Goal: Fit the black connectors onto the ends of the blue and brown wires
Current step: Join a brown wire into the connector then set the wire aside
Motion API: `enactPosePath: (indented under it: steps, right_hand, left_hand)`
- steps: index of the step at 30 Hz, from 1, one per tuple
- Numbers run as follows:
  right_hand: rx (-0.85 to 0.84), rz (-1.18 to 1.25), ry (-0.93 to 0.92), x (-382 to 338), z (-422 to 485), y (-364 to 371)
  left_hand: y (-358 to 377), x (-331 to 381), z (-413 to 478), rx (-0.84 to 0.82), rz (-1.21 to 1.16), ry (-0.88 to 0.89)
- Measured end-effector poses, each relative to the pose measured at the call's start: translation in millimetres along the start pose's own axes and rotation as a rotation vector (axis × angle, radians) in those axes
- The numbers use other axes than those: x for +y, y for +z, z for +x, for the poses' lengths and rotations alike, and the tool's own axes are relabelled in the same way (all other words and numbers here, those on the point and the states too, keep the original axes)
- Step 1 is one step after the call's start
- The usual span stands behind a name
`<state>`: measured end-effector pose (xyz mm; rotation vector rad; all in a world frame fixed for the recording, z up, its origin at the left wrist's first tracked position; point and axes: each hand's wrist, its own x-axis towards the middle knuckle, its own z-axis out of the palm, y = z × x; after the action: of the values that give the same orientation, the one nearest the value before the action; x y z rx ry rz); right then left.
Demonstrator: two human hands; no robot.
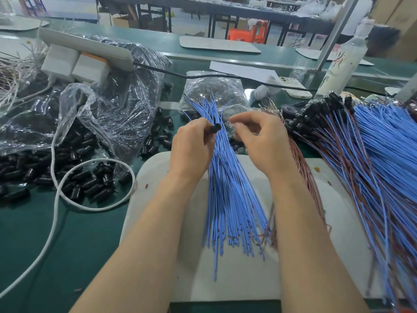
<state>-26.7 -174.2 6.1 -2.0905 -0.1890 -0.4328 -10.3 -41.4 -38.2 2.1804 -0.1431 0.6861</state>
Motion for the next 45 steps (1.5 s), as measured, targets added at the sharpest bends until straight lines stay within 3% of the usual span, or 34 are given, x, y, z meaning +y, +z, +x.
enactPosePath:
  steps: [9, 22, 30, 45]
  right_hand:
    - [-0.033, 0.118, -0.045, -6, -2, 3]
    - [0.060, -0.137, -0.167, -3, -4, 9]
    - [0.014, -0.029, -0.025, 14, 4, -2]
    - [-0.138, -0.031, 0.013, 24, 5, -10]
  left_hand:
    - [-1, 3, 0, -0.005, -0.041, 0.015]
    - [-4, 7, -3, -0.037, 0.079, 0.053]
    - [-6, 7, -2, -0.245, -0.207, -0.008]
    - [-6, 4, -1, -0.315, -0.126, 0.049]
